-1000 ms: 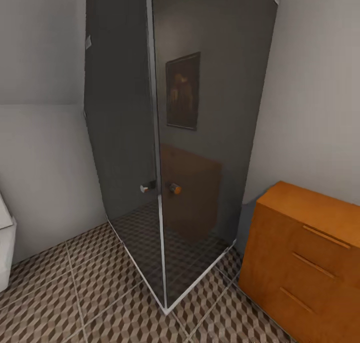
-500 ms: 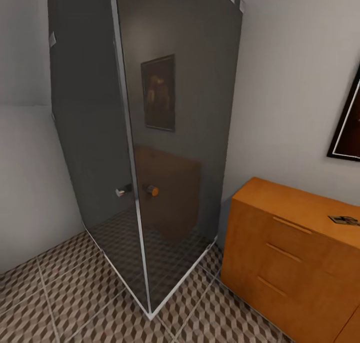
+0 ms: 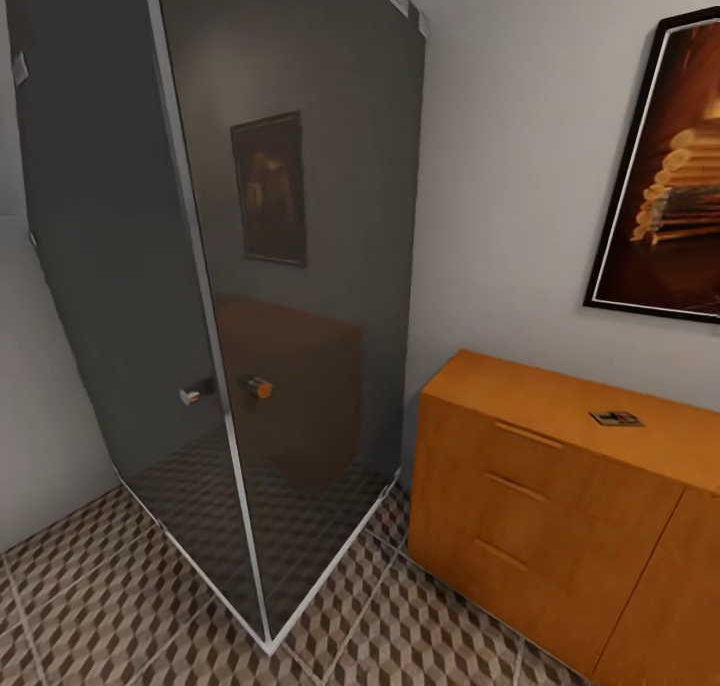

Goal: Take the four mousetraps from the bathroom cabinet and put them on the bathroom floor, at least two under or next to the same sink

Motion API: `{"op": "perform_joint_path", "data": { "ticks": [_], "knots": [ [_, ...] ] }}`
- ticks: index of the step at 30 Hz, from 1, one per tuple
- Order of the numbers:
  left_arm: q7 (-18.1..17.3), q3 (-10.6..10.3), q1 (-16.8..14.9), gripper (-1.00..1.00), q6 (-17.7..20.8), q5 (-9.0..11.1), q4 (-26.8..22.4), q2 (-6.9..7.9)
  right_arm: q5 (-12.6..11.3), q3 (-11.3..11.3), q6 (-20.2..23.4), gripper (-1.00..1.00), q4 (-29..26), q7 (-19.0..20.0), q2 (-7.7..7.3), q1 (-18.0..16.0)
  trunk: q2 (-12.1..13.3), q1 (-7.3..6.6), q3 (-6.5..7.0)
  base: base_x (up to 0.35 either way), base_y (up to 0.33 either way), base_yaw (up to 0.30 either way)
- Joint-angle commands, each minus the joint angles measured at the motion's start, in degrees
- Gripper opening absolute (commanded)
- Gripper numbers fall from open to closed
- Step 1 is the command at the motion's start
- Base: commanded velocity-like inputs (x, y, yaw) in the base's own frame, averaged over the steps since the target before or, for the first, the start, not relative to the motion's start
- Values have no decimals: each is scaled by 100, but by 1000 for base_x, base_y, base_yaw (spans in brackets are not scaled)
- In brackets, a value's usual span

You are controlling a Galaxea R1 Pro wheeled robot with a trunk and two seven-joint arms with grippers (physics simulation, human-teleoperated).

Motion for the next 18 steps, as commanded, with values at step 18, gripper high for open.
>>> {"op": "perform_joint_path", "data": {
  "ticks": [18],
  "knots": [
    [2, -1, 1, 100, -12, -2, 58, -4, 27, 5, -14, 100, 6, -18, 0, -4, -3, 0, 47, 0, 0, -248]
  ]
}}
